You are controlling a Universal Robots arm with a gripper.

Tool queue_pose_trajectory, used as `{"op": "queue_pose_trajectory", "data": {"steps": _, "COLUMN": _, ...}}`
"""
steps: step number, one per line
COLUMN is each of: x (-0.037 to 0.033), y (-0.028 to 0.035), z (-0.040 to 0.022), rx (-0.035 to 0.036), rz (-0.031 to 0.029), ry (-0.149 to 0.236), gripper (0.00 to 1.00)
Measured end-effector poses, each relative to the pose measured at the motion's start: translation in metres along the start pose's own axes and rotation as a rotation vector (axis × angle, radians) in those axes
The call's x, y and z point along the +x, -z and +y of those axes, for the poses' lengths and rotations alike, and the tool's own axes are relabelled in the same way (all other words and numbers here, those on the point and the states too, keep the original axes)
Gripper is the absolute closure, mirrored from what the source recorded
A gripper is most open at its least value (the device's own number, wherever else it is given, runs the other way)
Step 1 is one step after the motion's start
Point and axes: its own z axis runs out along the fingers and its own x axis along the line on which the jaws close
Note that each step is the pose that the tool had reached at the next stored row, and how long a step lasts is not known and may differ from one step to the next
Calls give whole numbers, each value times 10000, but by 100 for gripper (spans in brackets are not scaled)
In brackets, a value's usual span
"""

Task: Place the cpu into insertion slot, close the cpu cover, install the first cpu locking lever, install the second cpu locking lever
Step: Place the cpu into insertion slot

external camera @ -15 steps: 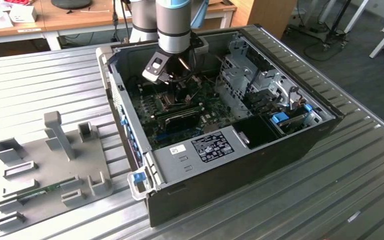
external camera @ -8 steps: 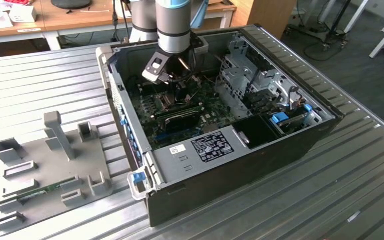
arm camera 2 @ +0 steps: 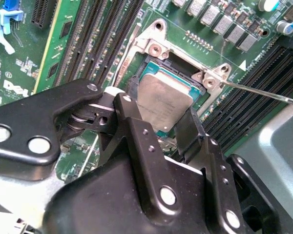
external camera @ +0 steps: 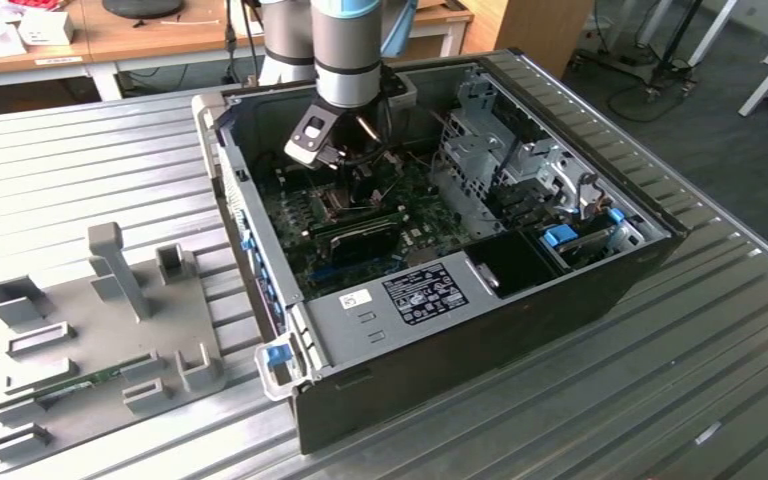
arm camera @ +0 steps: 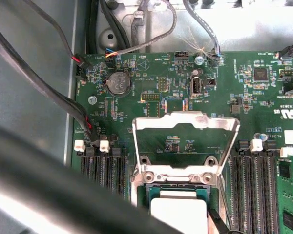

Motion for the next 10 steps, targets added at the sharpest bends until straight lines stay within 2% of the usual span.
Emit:
{"op": "queue_pose_trajectory", "data": {"steps": 6, "x": 3, "y": -7, "z": 2, "rx": -12, "rz": 17, "ry": -1, "gripper": 45}}
{"op": "queue_pose_trajectory", "data": {"steps": 7, "x": 3, "y": -6, "z": 1, "rx": -7, "rz": 12, "ry": 0, "gripper": 39}}
{"op": "queue_pose_trajectory", "data": {"steps": 10, "x": 1, "y": -3, "z": 0, "rx": -1, "rz": 2, "ry": 0, "gripper": 39}}
